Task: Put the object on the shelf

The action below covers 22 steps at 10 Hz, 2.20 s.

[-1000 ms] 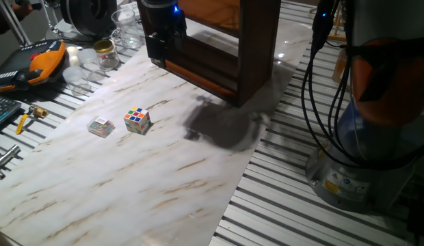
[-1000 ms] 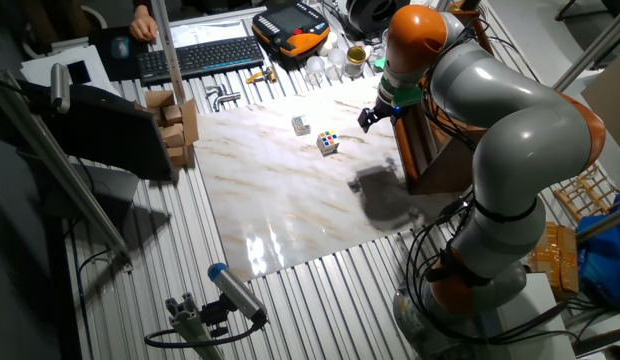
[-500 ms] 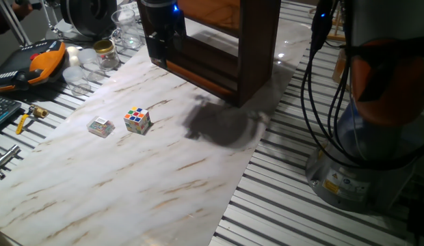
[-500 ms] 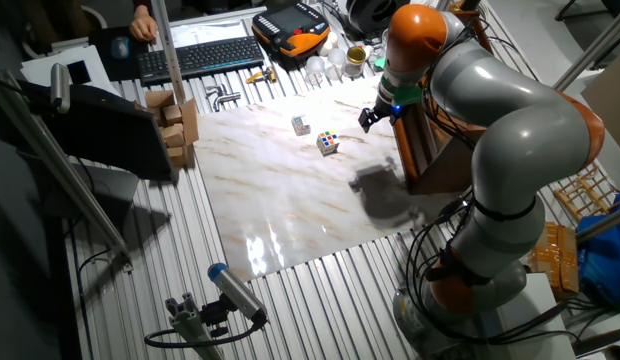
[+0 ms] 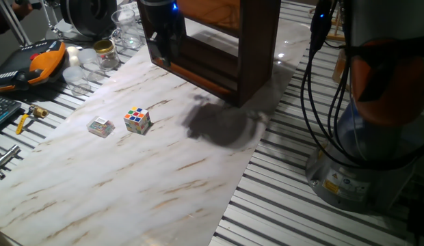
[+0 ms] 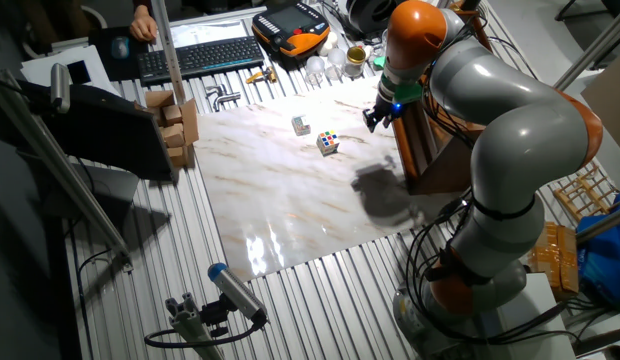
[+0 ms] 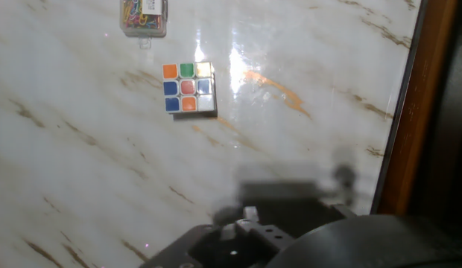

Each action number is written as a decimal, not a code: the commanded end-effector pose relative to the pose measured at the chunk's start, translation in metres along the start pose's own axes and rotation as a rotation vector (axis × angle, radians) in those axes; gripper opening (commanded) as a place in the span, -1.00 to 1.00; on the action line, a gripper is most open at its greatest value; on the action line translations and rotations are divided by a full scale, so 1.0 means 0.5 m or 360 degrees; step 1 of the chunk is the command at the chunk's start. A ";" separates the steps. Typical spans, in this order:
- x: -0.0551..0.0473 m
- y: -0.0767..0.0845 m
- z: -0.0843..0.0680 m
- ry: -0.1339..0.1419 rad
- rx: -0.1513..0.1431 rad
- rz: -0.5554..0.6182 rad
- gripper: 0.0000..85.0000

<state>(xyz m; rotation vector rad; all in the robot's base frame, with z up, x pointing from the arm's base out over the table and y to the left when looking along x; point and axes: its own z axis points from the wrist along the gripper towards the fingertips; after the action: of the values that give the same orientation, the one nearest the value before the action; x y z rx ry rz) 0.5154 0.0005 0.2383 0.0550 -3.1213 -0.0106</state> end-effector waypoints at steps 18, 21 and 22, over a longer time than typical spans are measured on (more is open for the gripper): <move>-0.012 0.021 0.061 -0.0074 -0.0020 0.0031 -1.00; -0.017 0.037 0.082 -0.0084 -0.0015 0.0036 -1.00; -0.021 0.042 0.084 -0.0077 -0.0015 0.0036 -1.00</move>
<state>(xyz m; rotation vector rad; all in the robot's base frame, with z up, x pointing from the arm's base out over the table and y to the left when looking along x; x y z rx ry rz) 0.5246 0.0219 0.1964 0.0192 -3.1699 -0.0277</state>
